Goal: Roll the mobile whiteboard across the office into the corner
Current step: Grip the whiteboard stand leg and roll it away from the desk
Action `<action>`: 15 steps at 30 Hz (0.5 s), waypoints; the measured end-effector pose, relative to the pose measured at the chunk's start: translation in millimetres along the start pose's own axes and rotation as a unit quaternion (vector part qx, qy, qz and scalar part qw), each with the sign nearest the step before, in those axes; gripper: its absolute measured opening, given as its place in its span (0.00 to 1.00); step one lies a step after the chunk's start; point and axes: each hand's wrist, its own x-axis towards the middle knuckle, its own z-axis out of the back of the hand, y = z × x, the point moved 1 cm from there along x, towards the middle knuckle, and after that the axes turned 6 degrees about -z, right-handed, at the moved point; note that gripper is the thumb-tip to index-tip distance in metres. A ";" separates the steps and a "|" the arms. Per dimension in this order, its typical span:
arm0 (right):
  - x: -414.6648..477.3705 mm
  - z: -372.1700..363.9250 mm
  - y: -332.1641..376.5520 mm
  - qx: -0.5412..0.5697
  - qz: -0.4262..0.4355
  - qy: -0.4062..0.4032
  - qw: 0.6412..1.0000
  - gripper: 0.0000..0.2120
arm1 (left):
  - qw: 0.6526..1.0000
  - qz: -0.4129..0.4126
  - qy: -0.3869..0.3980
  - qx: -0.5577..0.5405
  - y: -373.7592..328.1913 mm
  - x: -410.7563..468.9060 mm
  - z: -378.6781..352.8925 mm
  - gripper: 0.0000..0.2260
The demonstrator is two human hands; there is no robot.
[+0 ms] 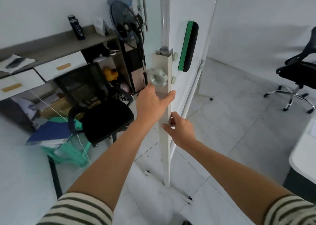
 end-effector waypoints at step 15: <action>-224.9 -25.0 23.4 0.019 0.028 0.034 0.999 0.14 | 0.999 0.017 -0.043 0.029 -19.4 -215.2 92.7 0.25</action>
